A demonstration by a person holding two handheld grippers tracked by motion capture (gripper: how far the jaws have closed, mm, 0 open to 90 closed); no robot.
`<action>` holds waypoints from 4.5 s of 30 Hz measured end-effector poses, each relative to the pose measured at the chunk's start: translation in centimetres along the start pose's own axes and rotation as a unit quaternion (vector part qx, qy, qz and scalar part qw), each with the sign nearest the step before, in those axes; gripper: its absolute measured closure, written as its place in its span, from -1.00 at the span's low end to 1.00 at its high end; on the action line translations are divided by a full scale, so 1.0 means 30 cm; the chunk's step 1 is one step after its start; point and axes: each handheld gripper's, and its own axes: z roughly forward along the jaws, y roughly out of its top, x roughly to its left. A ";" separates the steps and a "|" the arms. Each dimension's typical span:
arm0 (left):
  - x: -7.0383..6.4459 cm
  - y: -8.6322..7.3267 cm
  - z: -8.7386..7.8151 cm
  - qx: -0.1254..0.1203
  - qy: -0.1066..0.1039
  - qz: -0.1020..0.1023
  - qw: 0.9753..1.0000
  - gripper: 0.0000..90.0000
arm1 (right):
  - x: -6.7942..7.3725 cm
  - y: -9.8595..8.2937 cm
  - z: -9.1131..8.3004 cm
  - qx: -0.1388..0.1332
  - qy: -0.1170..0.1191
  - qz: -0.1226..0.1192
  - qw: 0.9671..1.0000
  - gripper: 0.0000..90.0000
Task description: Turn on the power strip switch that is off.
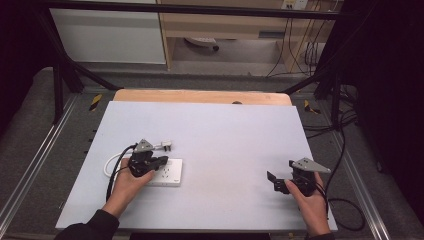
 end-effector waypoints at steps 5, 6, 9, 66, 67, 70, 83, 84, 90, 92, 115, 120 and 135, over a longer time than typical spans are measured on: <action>-0.001 0.003 0.000 0.003 0.001 -0.003 1.000 1.00 | 0.000 0.000 0.000 0.000 0.000 0.000 1.000 -0.93; 0.000 0.003 0.000 0.003 0.001 -0.003 1.000 1.00 | 0.000 0.000 0.000 0.000 0.000 0.000 1.000 -0.93; 0.001 0.004 0.001 0.004 0.000 -0.003 1.000 1.00 | 0.000 0.000 0.000 0.000 0.000 -0.001 1.000 -0.93; -0.009 0.017 -0.010 -0.043 -0.011 0.009 0.999 0.77 | -0.001 0.001 -0.002 -0.001 0.000 -0.001 1.000 -0.92; -0.010 0.018 -0.010 -0.043 -0.013 0.007 0.999 0.75 | -0.001 0.000 -0.002 -0.001 0.000 -0.001 1.000 -0.93; -0.009 0.020 -0.012 -0.045 -0.013 0.006 0.999 0.71 | -0.002 0.000 -0.002 -0.001 0.000 -0.001 1.000 -0.93; -0.008 0.029 -0.014 -0.047 -0.009 0.004 0.999 0.43 | -0.001 0.001 -0.002 -0.002 0.000 0.000 1.000 -0.93; -0.007 0.030 -0.014 -0.047 -0.008 0.003 0.999 0.42 | -0.001 0.001 -0.002 -0.002 0.000 0.001 1.000 -0.93; -0.002 0.034 -0.022 -0.051 -0.006 -0.001 0.999 0.31 | -0.001 0.001 -0.002 -0.002 0.000 0.000 1.000 -0.93; -0.003 0.036 -0.027 -0.052 -0.008 -0.003 0.999 0.27 | -0.002 0.000 -0.002 -0.002 0.000 0.000 1.000 -0.92; 0.007 0.052 -0.089 -0.090 -0.024 -0.015 0.996 -0.66 | 0.000 0.000 0.000 -0.001 0.000 0.000 1.000 -0.93; 0.015 0.050 -0.113 -0.100 -0.020 -0.023 0.995 -0.73 | 0.000 0.001 0.000 -0.001 0.000 0.000 1.000 -0.93; 0.050 0.030 -0.212 -0.130 -0.014 -0.033 0.991 -0.75 | 0.001 0.000 0.001 0.000 0.000 -0.002 1.000 -0.93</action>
